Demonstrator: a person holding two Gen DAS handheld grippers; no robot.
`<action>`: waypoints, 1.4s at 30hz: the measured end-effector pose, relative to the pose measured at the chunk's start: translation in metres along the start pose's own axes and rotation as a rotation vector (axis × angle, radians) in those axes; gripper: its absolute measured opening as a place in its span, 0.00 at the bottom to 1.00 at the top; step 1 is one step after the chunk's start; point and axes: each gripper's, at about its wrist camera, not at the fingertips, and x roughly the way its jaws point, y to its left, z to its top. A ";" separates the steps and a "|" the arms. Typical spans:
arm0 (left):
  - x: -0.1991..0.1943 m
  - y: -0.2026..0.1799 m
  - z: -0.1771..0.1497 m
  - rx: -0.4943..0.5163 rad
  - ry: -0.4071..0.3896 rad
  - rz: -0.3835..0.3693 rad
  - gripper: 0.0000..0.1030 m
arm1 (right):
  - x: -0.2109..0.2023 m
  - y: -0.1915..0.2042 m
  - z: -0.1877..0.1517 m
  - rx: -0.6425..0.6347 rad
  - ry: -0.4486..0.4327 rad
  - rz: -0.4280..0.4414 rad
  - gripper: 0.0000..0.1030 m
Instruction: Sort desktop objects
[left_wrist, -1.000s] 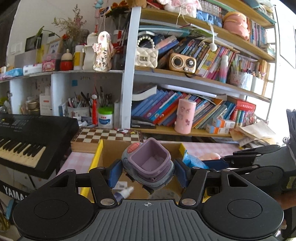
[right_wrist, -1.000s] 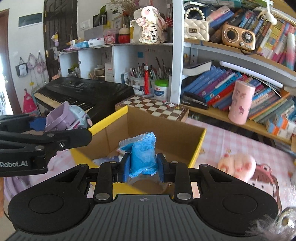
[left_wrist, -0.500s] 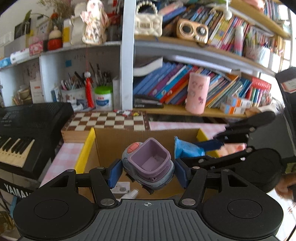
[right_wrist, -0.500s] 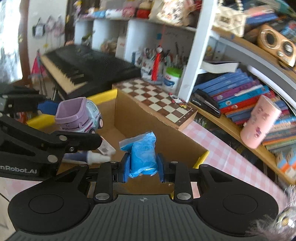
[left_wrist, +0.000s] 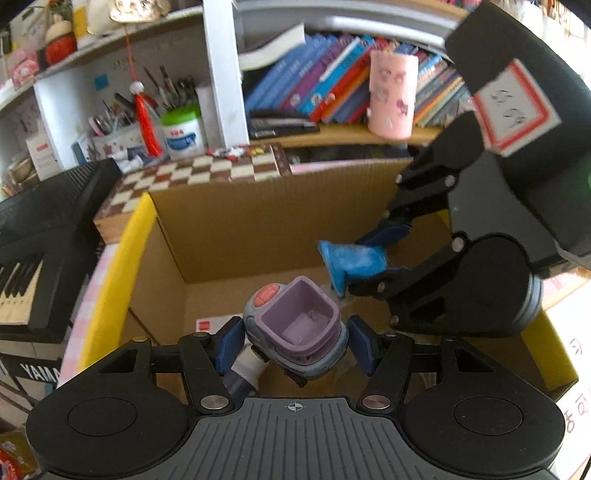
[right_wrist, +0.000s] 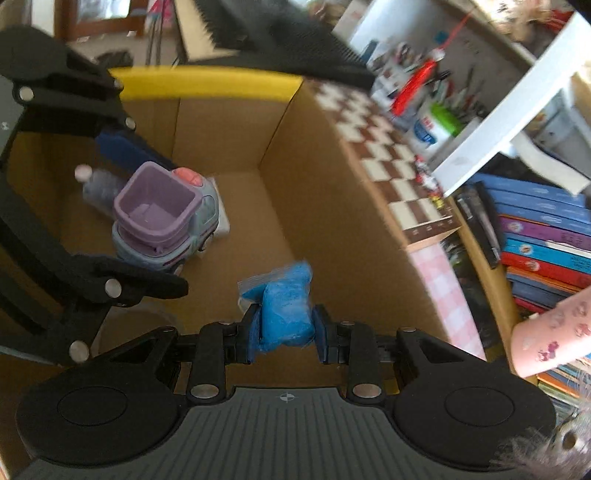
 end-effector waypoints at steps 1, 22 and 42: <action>0.002 -0.001 -0.001 0.004 0.007 -0.001 0.60 | 0.004 0.001 0.000 -0.010 0.013 0.005 0.26; -0.021 -0.001 0.003 -0.015 -0.094 0.005 0.83 | 0.008 -0.010 -0.008 0.065 0.032 0.035 0.30; -0.112 0.008 -0.002 -0.054 -0.297 0.002 0.88 | -0.086 -0.009 -0.022 0.280 -0.123 -0.092 0.29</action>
